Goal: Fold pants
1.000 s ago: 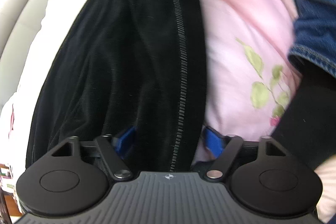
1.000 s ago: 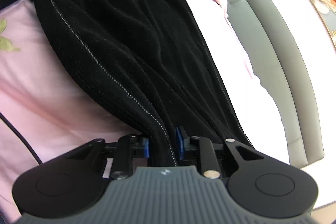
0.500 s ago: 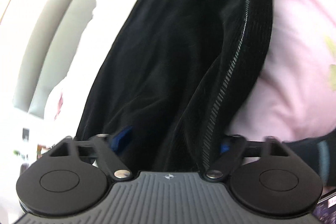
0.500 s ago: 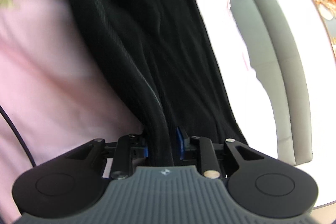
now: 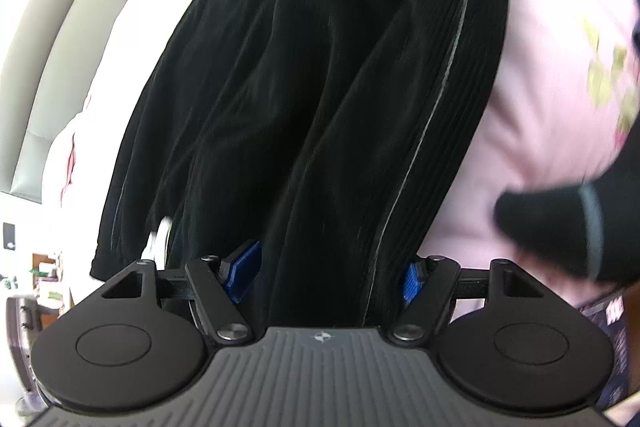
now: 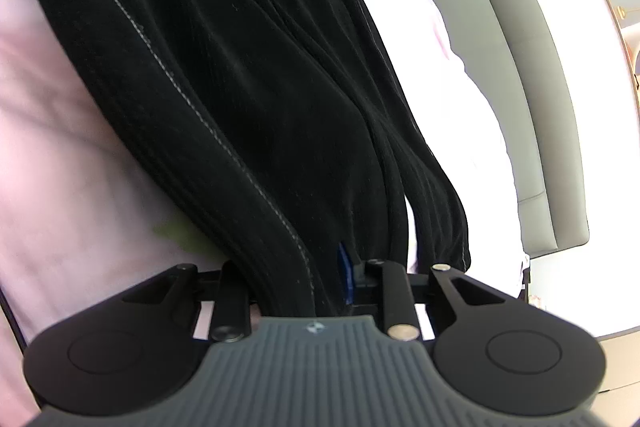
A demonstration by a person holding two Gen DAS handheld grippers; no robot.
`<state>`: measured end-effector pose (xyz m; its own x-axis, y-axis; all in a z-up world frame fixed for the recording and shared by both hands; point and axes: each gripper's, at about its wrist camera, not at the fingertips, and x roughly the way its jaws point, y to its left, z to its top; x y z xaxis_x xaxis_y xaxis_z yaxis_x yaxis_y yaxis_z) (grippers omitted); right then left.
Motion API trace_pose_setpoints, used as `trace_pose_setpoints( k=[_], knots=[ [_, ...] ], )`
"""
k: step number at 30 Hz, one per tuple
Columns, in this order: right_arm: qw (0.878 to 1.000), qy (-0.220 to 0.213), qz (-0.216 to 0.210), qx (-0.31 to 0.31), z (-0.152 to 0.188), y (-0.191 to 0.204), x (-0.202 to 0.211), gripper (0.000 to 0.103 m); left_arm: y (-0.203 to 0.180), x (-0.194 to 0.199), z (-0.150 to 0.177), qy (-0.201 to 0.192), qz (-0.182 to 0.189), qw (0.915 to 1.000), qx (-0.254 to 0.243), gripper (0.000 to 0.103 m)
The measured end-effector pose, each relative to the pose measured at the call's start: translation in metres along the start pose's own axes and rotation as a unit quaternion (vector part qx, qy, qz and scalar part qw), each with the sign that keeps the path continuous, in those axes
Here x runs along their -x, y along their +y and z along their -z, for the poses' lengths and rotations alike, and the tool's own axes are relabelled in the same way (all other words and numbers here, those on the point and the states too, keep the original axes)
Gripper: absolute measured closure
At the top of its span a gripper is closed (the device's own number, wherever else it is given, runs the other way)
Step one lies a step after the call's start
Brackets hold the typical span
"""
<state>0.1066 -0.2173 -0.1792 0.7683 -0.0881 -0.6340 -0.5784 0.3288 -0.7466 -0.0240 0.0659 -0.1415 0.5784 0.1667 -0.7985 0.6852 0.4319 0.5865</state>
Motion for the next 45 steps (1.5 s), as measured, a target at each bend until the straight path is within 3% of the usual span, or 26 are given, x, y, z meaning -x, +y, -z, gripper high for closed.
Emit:
trace_pose_setpoints(
  k=[4,7,10,13,16,21,25,29,33,39,42,43,44,45],
  knots=[
    [1.0,0.001,-0.02,0.015,0.008,-0.001,-0.003,0.097,0.01,-0.003,0.011,0.002,0.005,0.9999,0.016,0.02],
    [0.999,-0.011,-0.019,0.025,0.013,-0.002,-0.001,0.1,0.018,-0.003,0.005,-0.003,0.011,0.9997,0.022,0.052],
    [0.999,-0.04,0.025,0.014,0.013,-0.009,0.013,0.1,0.031,0.01,0.004,-0.027,-0.017,0.9991,0.027,0.06],
    [0.996,-0.064,0.053,-0.016,0.013,-0.027,0.032,0.101,0.061,0.034,0.006,-0.06,-0.049,0.9941,0.076,0.062],
    [0.994,-0.082,0.073,-0.017,0.016,-0.042,0.048,0.101,0.085,0.053,0.007,-0.078,-0.054,0.9911,0.094,0.062],
    [0.994,-0.082,0.077,0.001,0.014,-0.05,0.059,0.101,0.105,0.062,0.0,-0.093,-0.061,0.9901,0.086,0.062],
    [0.994,-0.078,0.076,0.021,0.009,-0.07,0.042,0.101,0.118,0.054,-0.014,-0.094,-0.076,0.9906,0.065,0.061],
    [0.994,-0.069,0.071,0.048,-0.008,-0.101,0.025,0.101,0.156,0.027,-0.031,-0.096,-0.077,0.9905,0.062,0.061],
    [0.995,-0.062,0.034,0.069,-0.032,-0.148,-0.017,0.101,0.209,-0.021,-0.051,-0.087,-0.078,0.991,0.065,0.061],
    [0.992,-0.028,-0.016,0.119,-0.076,-0.189,-0.126,0.101,0.257,-0.115,-0.082,-0.042,-0.044,0.9936,0.095,0.06],
    [0.987,-0.009,-0.062,0.147,-0.093,-0.19,-0.178,0.099,0.264,-0.168,-0.088,-0.007,-0.036,0.9942,0.101,0.046],
    [0.985,0.0,-0.077,0.154,-0.097,-0.187,-0.193,0.091,0.265,-0.18,-0.089,0.002,-0.035,0.9937,0.107,0.043],
    [0.984,0.009,-0.086,0.157,-0.1,-0.184,-0.206,0.074,0.265,-0.192,-0.087,0.011,-0.036,0.9926,0.116,0.037],
    [0.983,0.016,-0.086,0.16,-0.102,-0.18,-0.217,0.069,0.264,-0.201,-0.085,0.017,-0.04,0.991,0.127,0.032]
  ],
)
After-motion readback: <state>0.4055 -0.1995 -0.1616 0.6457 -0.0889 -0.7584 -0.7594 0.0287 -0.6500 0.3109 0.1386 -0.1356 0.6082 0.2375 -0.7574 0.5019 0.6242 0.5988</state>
